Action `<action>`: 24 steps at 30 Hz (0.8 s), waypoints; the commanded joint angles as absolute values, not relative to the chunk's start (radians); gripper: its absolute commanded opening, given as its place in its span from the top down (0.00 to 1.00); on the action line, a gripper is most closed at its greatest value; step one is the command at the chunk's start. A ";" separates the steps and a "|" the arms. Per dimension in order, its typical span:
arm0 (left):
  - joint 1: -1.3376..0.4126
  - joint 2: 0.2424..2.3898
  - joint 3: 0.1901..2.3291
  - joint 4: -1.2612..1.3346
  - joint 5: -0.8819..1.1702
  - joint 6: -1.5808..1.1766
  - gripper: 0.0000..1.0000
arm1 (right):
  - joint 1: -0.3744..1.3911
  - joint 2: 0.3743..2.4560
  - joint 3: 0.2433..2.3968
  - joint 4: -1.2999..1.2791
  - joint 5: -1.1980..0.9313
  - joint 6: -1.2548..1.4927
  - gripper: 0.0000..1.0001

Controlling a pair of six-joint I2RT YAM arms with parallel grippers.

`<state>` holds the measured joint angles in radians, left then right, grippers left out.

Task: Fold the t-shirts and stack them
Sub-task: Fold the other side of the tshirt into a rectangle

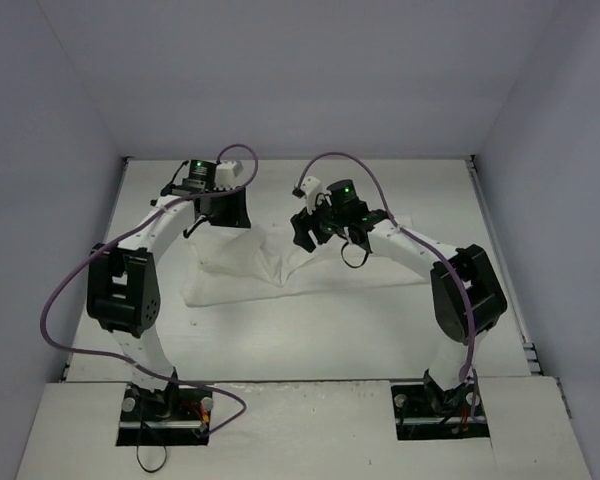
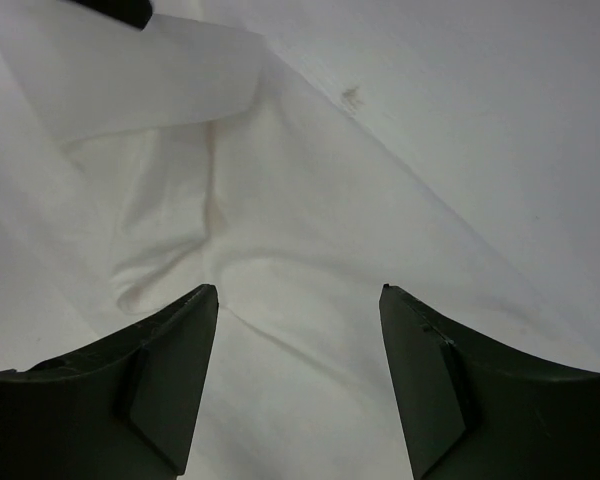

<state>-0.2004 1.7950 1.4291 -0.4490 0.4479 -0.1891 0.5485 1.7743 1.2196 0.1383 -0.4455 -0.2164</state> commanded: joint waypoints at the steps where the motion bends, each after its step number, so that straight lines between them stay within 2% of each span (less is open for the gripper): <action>1: -0.226 1.824 1.510 -0.452 0.493 -0.169 0.59 | 0.502 1.780 1.262 0.163 -0.374 -0.152 0.38; 7: -0.269 1.852 1.532 -0.476 0.490 -0.166 0.59 | 0.486 1.844 1.276 0.164 -0.341 -0.143 0.38; 19: -0.270 1.920 1.573 -0.514 0.328 -0.146 0.60 | 0.488 1.905 1.292 0.169 -0.422 -0.153 0.38; 24: -0.270 1.965 1.637 -0.537 0.350 -0.140 0.59 | 0.488 1.904 1.285 0.167 -0.436 -0.153 0.38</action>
